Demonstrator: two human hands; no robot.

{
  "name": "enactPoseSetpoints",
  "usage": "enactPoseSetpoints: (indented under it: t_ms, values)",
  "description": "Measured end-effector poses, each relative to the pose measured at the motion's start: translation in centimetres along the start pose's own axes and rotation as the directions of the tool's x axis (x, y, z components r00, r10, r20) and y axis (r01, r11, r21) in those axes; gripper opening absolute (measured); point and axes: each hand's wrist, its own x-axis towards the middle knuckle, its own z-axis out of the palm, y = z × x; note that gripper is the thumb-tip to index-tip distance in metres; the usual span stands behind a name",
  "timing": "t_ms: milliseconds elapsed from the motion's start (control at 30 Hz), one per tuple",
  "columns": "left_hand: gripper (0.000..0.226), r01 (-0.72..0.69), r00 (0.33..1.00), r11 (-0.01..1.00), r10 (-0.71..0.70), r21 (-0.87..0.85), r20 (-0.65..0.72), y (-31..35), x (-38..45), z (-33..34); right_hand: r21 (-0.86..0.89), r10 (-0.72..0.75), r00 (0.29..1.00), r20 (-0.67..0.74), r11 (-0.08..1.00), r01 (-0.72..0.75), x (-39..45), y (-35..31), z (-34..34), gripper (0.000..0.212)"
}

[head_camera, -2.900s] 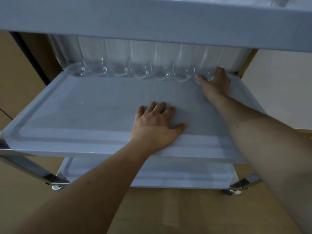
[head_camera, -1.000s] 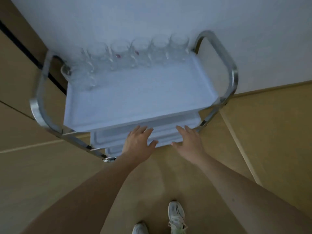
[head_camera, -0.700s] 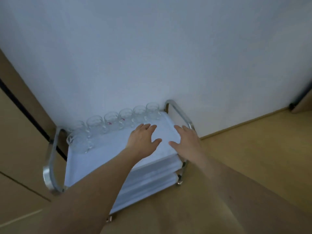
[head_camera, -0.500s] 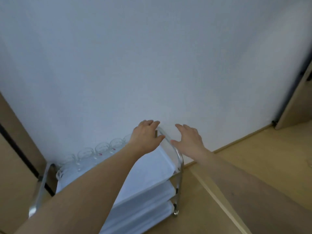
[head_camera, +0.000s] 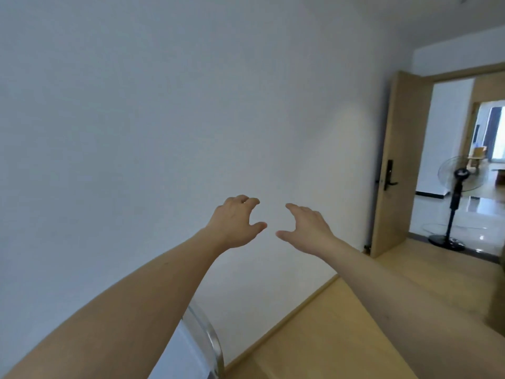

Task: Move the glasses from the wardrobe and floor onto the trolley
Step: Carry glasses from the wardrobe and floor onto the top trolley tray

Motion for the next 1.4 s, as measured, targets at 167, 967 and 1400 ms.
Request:
enactPoseSetpoints:
  t_ms: [167,967,1400]
  values:
    - [0.07,-0.153,0.987,0.988,0.152,0.019,0.047,4.9,4.9,3.2,-0.029,0.07,0.997,-0.041,0.997,-0.071,1.3,5.4,-2.1,0.084]
    - [0.066,-0.603,0.76,0.718,0.65,-0.348,0.026,12.8,32.0,22.4,-0.182,0.535,0.826,-0.178,0.807,-0.562,14.6,23.7,-1.3,0.088]
    - [0.066,-0.733,0.617,0.576,0.787,-0.362,0.004,25.7,39.6,28.7,-0.218,0.608,0.738,-0.292,0.709,-0.67,15.3,36.9,-5.5,0.086]
